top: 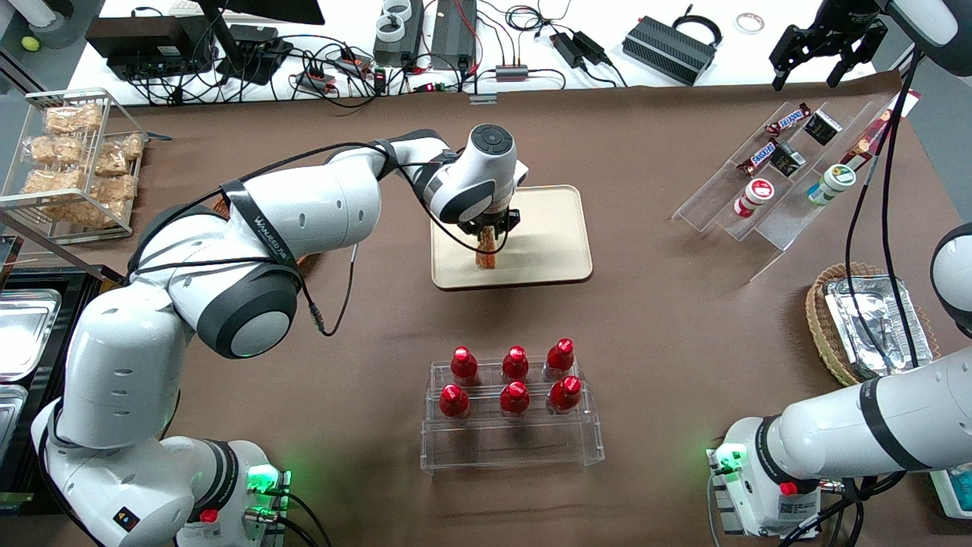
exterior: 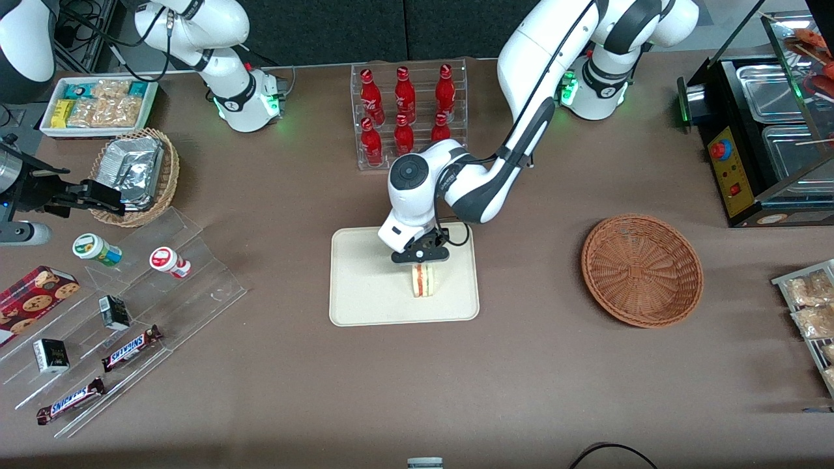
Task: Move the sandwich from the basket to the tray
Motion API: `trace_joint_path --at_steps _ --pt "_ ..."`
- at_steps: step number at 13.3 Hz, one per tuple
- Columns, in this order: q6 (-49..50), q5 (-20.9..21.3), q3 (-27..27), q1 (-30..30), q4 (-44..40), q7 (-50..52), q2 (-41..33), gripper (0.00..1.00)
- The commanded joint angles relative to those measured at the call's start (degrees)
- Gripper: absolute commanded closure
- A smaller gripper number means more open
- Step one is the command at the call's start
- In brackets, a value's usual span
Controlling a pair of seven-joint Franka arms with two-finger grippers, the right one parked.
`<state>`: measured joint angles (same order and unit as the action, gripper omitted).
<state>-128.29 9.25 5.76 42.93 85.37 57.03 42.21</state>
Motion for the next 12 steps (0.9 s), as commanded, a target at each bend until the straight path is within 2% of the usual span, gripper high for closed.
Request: trace_joint_path --at_steps 1,3,7,10,12 --pt "0.5 0.51 -0.13 0.05 -0.82 0.63 -0.19 0.0" --pt "2.59 0.33 -0.13 0.05 -1.25 1.5 -2.12 0.0" --pt "18.48 0.77 -0.92 -0.22 -3.1 5.38 -12.2 0.0" --pt "24.29 0.16 -4.26 -0.13 -3.1 6.87 -19.16 0.0" --pt "33.67 0.77 -7.76 -0.13 -2.49 9.32 -24.86 0.0"
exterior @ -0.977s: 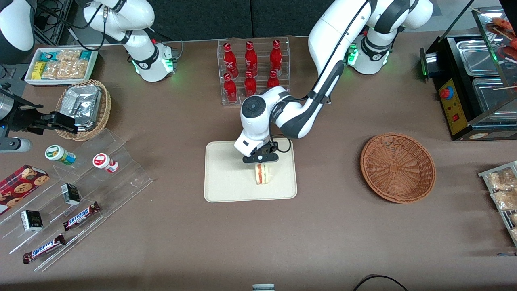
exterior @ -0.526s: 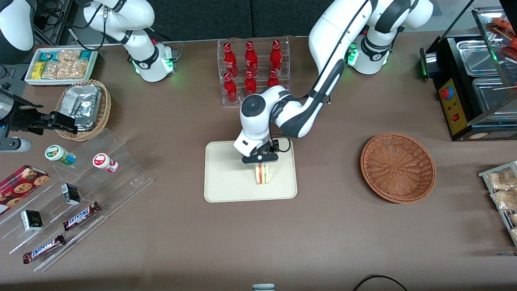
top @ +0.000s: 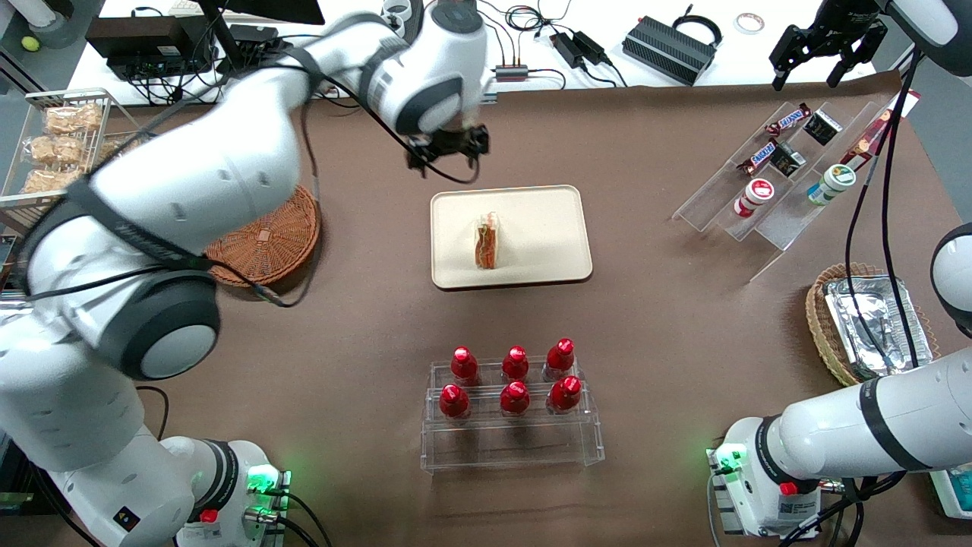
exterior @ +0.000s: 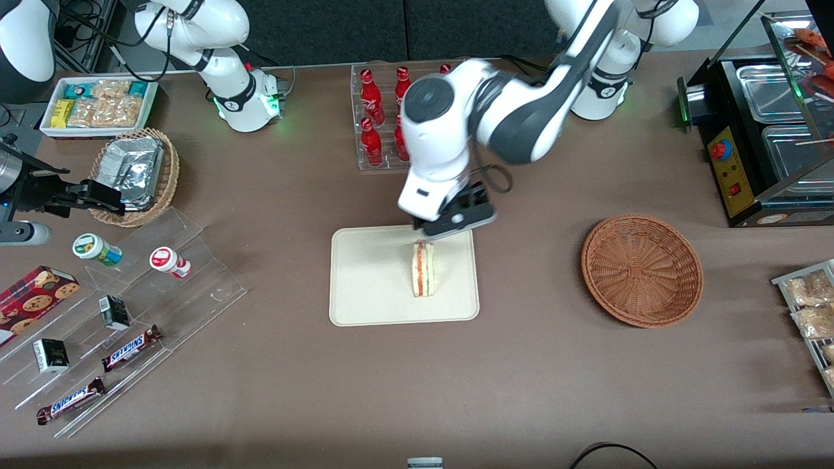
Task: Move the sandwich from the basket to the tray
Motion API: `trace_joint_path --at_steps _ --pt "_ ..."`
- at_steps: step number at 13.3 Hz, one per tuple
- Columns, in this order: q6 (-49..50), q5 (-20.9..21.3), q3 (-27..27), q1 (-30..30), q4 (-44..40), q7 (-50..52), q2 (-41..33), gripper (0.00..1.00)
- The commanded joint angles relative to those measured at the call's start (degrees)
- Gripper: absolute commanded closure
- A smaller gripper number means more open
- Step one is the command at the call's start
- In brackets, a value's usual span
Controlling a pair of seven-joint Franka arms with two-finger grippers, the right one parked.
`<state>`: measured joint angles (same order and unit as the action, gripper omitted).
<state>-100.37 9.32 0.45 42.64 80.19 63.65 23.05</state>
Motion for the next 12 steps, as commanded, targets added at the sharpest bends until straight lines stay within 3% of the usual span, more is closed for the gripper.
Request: trace_joint_path --at_steps 1,3,12 --pt "9.02 0.7 -3.69 0.08 2.69 2.18 -8.17 0.0" --pt "12.2 0.44 -7.98 0.07 2.69 0.52 -12.66 0.0" --pt "23.72 -1.5 -22.58 0.07 2.95 -27.77 -24.89 0.0"
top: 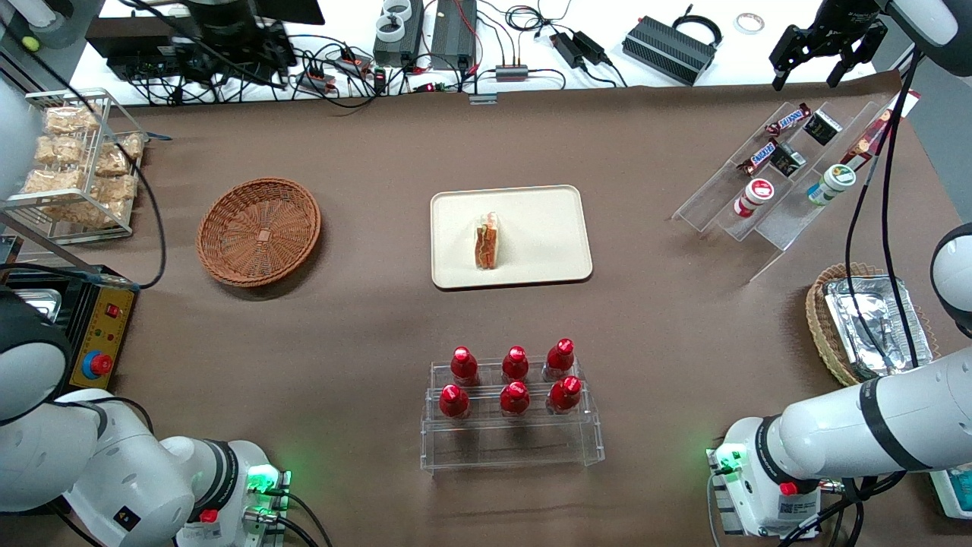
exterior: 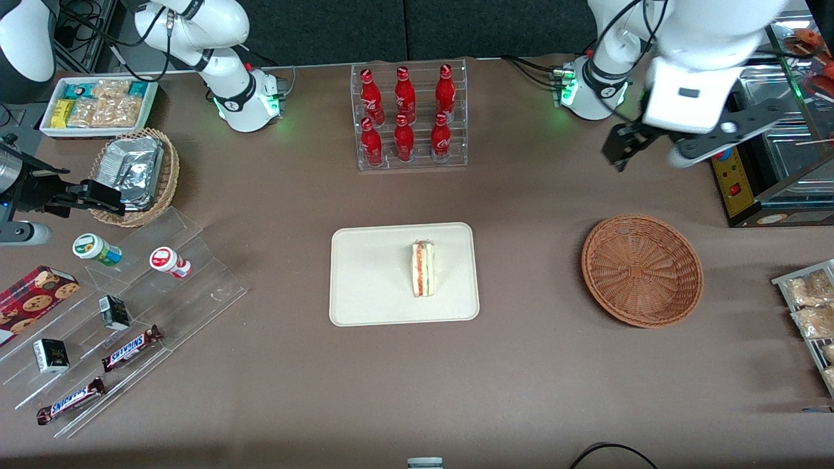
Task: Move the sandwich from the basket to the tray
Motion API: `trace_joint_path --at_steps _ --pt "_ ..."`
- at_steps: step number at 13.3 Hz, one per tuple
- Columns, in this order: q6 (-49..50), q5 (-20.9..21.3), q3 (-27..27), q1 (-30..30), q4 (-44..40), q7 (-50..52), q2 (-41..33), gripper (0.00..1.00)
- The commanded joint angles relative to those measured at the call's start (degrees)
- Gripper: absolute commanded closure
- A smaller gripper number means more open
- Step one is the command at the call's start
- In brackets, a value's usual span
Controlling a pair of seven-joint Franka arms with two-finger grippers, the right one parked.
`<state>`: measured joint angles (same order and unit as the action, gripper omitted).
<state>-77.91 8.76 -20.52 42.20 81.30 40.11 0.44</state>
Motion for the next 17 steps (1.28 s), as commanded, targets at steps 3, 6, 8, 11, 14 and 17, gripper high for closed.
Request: trace_joint_path --at_steps 3,6,8,11,14,17 --pt "2.68 -1.29 -5.75 0.43 1.84 -11.88 -3.95 0.0" --pt "1.98 -2.52 -7.6 0.43 1.14 -12.16 -3.95 0.0" --pt "0.32 -6.29 -8.74 0.26 0.96 -12.34 -3.51 0.0" --pt "-3.89 -8.83 -9.01 1.3 -0.69 -9.28 -0.1 0.0" --pt "-4.0 -9.46 -9.45 0.53 -1.06 -8.56 0.53 0.0" --pt "-3.22 -9.73 3.83 -15.05 -3.51 -10.91 1.5 0.0"
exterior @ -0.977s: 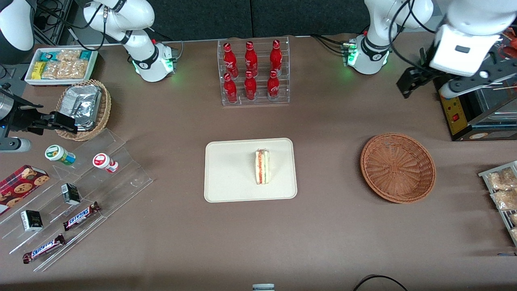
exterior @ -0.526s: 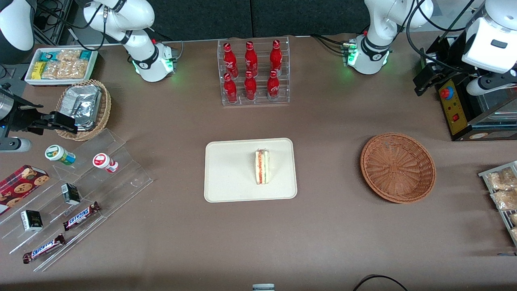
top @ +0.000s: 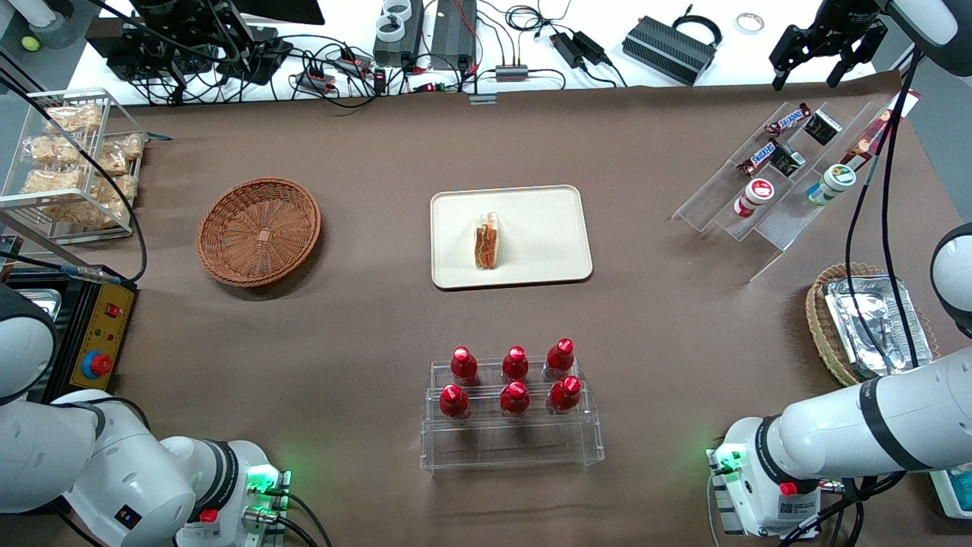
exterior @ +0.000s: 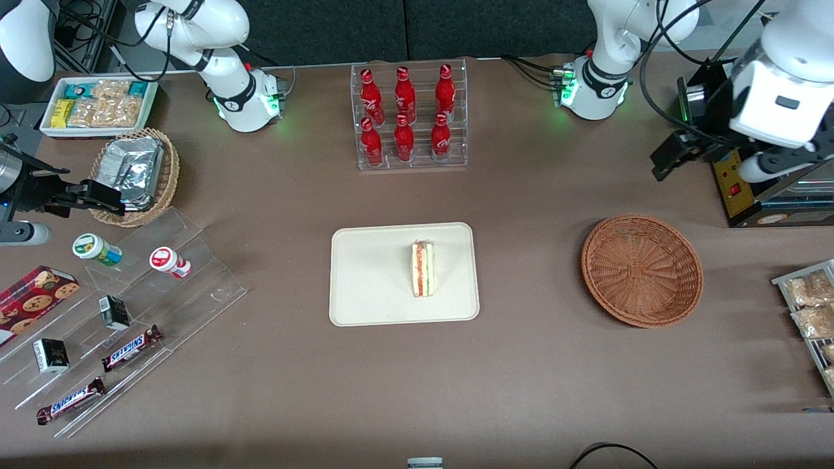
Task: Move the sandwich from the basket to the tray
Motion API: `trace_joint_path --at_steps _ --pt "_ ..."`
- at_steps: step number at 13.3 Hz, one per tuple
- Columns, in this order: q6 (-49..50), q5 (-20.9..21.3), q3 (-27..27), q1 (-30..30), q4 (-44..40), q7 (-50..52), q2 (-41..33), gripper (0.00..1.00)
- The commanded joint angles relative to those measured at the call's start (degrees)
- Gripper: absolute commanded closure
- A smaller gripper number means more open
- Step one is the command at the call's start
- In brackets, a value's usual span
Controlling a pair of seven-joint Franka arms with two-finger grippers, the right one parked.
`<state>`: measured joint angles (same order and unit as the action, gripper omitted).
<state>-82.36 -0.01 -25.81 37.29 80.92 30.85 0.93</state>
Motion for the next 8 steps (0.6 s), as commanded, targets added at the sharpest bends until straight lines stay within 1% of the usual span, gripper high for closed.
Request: trace_joint_path --at_steps 1,3,5,6,8 --pt "1.67 -0.87 14.5 -15.78 -2.96 -3.93 0.56 0.0" --pt "7.71 -0.87 20.77 -23.1 -3.05 -9.64 -0.49 0.0" --pt "11.77 -0.25 26.75 -29.78 -2.0 -18.5 -3.29 0.0" --pt "13.0 -0.34 28.51 -32.43 -1.47 -21.94 -4.35 0.0" --pt "13.89 -0.43 28.71 -33.33 -0.07 -24.51 -6.11 0.0"
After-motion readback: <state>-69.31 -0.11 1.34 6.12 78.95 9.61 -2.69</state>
